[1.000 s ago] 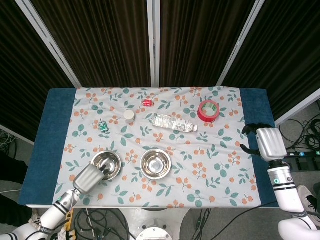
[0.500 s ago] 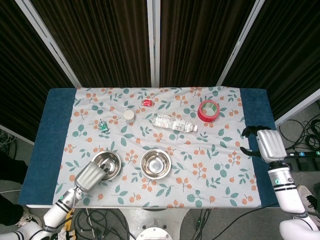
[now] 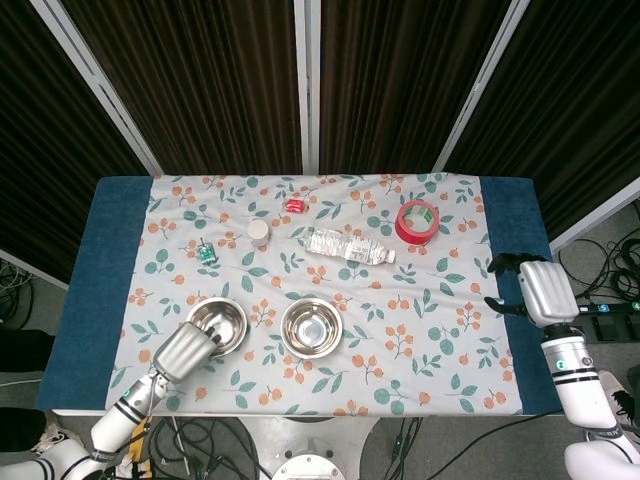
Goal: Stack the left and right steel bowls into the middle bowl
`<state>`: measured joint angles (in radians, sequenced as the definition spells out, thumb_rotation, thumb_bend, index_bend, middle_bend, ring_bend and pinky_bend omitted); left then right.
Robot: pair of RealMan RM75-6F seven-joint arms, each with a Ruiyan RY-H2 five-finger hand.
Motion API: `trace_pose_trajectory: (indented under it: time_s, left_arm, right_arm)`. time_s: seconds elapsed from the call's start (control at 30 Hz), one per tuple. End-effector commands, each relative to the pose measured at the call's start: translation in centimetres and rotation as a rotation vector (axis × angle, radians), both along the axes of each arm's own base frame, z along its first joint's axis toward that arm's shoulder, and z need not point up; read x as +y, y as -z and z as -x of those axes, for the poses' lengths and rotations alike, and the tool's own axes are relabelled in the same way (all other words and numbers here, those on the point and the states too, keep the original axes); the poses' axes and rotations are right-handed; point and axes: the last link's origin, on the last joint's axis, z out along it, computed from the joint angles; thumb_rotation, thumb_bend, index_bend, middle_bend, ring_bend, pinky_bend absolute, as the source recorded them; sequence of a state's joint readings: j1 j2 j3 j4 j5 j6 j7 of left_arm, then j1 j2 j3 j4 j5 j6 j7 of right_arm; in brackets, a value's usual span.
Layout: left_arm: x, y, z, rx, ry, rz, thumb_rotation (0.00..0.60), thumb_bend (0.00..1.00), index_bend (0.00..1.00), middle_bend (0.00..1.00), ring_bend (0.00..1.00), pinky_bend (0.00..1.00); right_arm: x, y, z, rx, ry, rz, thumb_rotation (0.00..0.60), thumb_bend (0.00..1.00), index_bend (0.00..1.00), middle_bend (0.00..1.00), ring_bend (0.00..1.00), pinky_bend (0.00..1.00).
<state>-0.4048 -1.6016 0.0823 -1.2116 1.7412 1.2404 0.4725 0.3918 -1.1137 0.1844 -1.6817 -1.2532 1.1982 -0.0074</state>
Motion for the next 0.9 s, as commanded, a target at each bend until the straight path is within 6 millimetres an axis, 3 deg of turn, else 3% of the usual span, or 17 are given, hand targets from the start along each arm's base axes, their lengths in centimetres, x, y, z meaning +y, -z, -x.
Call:
trace_pose_trajectory:
  time_s: [0.03, 0.67, 0.77, 0.9]
  left_arm:
    - [0.0, 0.0, 0.0, -0.006, 0.003, -0.002, 0.600, 0.33, 0.69, 0.71, 1.00, 1.00]
    - [0.0, -0.4, -0.3, -0.074, 0.023, -0.019, 0.600, 0.35, 0.72, 0.74, 1.00, 1.00]
    - [0.2, -0.7, -1.0, -0.088, 0.043, -0.026, 0.600, 0.35, 0.72, 0.74, 1.00, 1.00]
    - [0.8, -0.9, -3.4, -0.111, 0.105, -0.029, 0.600, 0.35, 0.72, 0.74, 1.00, 1.00]
  right_arm:
    - [0.0, 0.0, 0.1, 0.002, 0.001, -0.001, 0.600, 0.06, 0.45, 0.50, 0.41, 0.42]
    - [-0.2, 0.2, 0.4, 0.014, 0.013, -0.003, 0.600, 0.06, 0.45, 0.50, 0.41, 0.42]
    - [-0.2, 0.1, 0.3, 0.010, 0.011, 0.003, 0.600, 0.06, 0.45, 0.50, 0.41, 0.42]
    - [-0.3, -0.5, 0.0, -0.010, 0.005, 0.028, 0.600, 0.06, 0.45, 0.50, 0.41, 0.42]
